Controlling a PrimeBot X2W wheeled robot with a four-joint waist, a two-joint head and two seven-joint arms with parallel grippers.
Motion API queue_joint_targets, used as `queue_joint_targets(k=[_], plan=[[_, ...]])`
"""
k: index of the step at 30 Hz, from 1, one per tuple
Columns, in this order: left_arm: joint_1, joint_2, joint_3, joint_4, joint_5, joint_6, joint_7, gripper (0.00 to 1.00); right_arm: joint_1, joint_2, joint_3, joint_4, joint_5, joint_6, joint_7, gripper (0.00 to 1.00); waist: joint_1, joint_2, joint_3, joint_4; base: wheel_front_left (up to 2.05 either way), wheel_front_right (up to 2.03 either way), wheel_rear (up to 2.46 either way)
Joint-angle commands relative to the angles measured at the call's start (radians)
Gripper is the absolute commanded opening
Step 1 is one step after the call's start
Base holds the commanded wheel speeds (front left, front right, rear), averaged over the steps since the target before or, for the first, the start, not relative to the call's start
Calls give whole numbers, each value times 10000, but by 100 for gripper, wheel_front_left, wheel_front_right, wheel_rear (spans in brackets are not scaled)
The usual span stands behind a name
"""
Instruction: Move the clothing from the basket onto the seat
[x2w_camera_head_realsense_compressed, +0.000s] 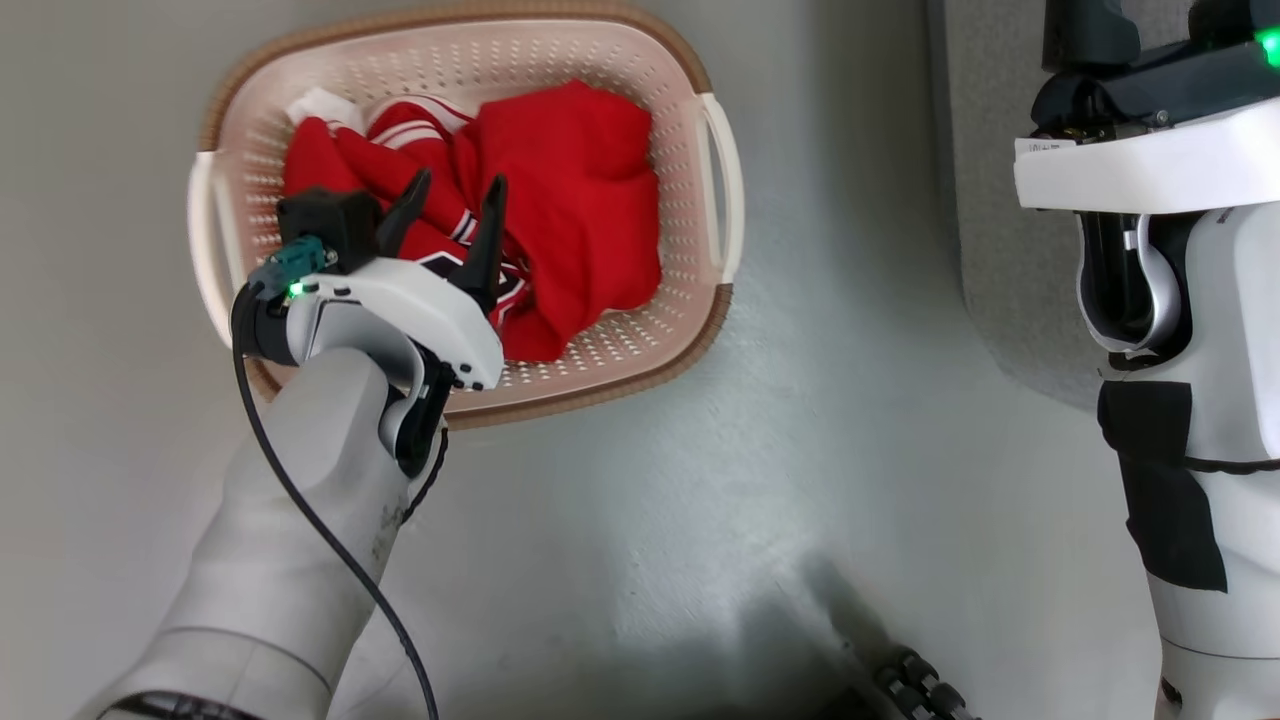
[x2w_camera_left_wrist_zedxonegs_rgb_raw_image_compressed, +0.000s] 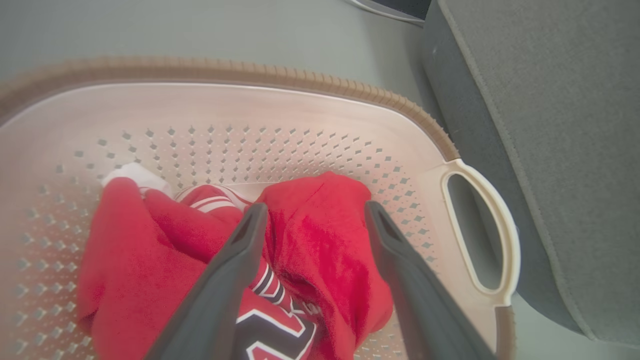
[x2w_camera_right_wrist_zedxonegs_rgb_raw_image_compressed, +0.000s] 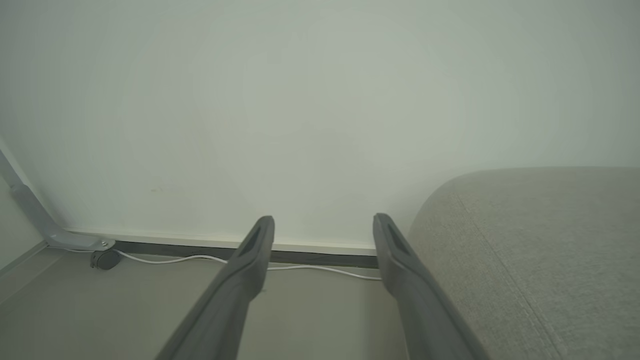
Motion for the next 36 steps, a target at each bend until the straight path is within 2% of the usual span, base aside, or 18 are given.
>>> queue_joint_targets(k=[1, 10, 15, 21, 27, 28, 29, 36], plan=[[-165, 151, -18, 37, -184, -54, -12, 100, 74, 132, 146, -389, 117, 69, -99, 100, 0, 0, 353, -342, 0, 0, 0], [-1756, 151, -886, 1739, -465, 90, 297, 100, -119, 165, 581, -1060, 913, 69, -99, 100, 0, 0, 1152, -995, 0, 0, 0], [-2388, 385, -1021, 2584, -285, 499, 619, 100, -180, 166, 767, -1379, 1235, 69, -99, 100, 0, 0, 1429, -1282, 0, 0, 0], [-2747, 552, -1141, 2923, -293, 436, 1371, 100, -222, 167, 929, -1685, 1453, 69, -99, 100, 0, 0, 1638, -1481, 0, 0, 0], [-2829, 501, -1003, 3047, -569, 596, 2143, 100, -244, 167, 1002, -1796, 1555, 69, -99, 100, 0, 0, 1713, -1540, 0, 0, 0], [-2835, 482, -1028, 3058, -571, 612, 2225, 72, -245, 167, 1006, -1796, 1567, 69, -99, 100, 0, 0, 1718, -1537, 0, 0, 0], [-2845, 462, -1039, 3065, -580, 630, 2228, 0, -246, 167, 1006, -1794, 1575, 69, -99, 100, 0, 0, 1717, -1527, 0, 0, 0], [-2601, 300, -1318, 3074, -487, 442, 1455, 0, -196, 167, 853, -1533, 1383, 69, -99, 100, 0, 0, 1321, -1315, 0, 0, 0]])
